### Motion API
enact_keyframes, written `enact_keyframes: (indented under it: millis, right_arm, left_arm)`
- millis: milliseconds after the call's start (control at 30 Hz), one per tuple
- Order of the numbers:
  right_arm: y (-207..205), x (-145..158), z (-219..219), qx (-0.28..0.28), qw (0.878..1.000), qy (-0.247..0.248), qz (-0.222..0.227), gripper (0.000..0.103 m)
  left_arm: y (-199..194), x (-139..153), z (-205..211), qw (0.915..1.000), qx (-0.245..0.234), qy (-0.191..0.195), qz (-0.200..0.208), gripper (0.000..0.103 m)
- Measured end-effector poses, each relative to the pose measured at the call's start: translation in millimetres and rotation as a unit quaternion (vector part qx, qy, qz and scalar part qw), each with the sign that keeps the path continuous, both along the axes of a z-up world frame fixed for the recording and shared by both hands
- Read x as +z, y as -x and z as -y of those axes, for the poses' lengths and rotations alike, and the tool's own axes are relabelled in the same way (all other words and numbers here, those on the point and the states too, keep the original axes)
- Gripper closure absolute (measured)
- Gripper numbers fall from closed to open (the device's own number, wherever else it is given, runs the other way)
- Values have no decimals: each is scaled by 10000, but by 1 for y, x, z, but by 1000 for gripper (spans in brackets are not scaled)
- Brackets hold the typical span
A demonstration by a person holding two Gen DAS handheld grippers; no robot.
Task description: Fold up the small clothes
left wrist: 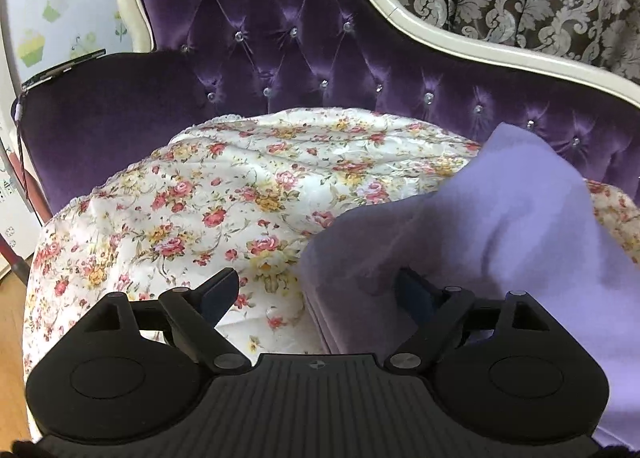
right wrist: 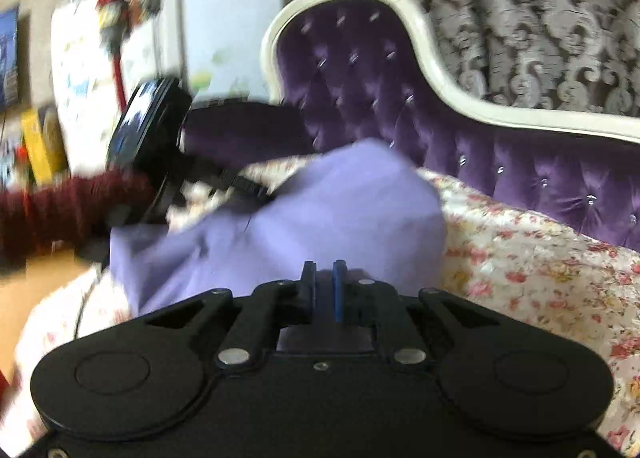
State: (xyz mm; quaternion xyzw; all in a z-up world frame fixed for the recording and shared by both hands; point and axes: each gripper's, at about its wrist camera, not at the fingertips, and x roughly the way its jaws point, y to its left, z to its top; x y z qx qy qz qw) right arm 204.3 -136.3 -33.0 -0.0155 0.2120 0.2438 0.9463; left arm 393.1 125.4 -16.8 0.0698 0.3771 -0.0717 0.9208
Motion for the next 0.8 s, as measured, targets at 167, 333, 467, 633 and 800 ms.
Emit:
enact_keyframes:
  millis: [167, 333, 467, 633, 800]
  right_arm:
    - [18, -41, -55, 326, 9964, 761, -161, 91]
    - [17, -32, -49, 354, 9982, 408, -255, 92]
    - [19, -18, -26, 335, 9993, 51, -125, 84]
    - [26, 7, -1, 296, 9985, -444, 157, 26]
    - [10, 21, 32, 74, 9944, -1054, 39, 17]
  left_arm:
    - [-7, -12, 0, 9998, 146, -118, -116, 17]
    - [1, 1, -13, 9994, 255, 162, -150, 19]
    - [24, 28, -33, 9898, 196, 1392, -213, 17]
    - [65, 50, -41, 9686, -71, 2471, -259, 1]
    - [110, 52, -31, 9610, -284, 2751, -19, 1]
